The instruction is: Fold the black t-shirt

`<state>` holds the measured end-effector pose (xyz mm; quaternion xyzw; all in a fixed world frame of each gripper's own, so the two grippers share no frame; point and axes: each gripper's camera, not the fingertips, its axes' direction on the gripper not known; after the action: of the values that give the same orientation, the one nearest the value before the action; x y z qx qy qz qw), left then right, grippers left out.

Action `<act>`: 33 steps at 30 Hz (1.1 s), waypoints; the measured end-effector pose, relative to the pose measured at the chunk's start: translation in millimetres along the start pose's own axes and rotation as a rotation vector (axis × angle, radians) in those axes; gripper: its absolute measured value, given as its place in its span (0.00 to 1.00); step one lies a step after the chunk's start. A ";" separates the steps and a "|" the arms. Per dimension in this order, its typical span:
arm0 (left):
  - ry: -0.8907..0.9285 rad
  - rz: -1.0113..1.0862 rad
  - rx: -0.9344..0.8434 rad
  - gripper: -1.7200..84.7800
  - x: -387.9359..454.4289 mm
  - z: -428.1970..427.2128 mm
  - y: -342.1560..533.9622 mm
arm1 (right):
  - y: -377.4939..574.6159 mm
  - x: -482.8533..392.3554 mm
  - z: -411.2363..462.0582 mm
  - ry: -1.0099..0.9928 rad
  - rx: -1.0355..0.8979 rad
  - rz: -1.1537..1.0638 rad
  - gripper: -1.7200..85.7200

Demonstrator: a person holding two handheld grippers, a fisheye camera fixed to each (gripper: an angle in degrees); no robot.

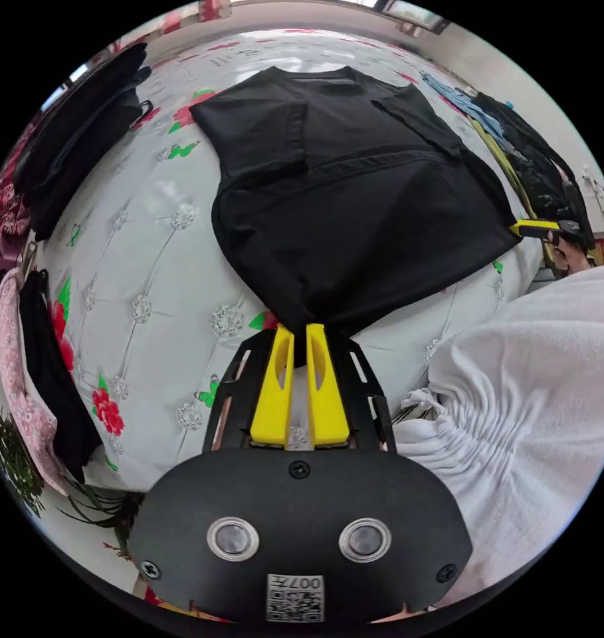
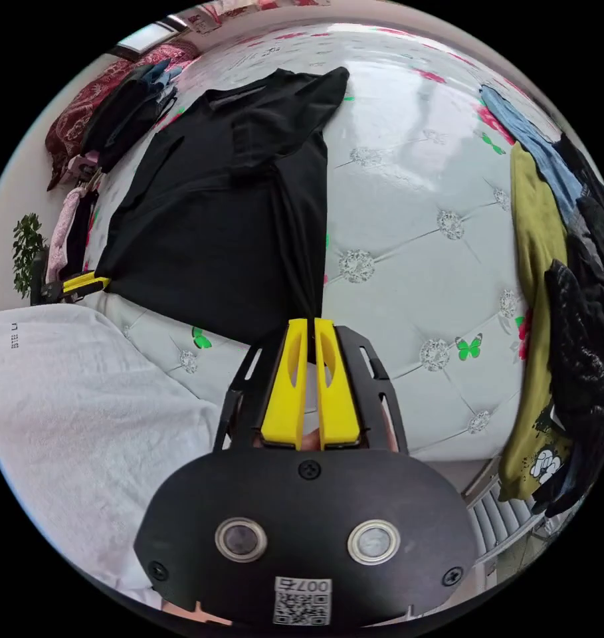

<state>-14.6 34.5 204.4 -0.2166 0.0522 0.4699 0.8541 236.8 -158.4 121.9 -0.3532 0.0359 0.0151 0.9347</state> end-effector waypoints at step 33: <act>0.450 -0.628 0.447 0.11 -240.2 -105.1 -127.6 | -148.1 149.8 -63.3 -0.677 0.523 0.433 0.07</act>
<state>-30.1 -256.3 221.0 -0.1288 0.2688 0.1059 0.9487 390.5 -310.8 160.5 -0.0657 -0.1953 0.3139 0.9268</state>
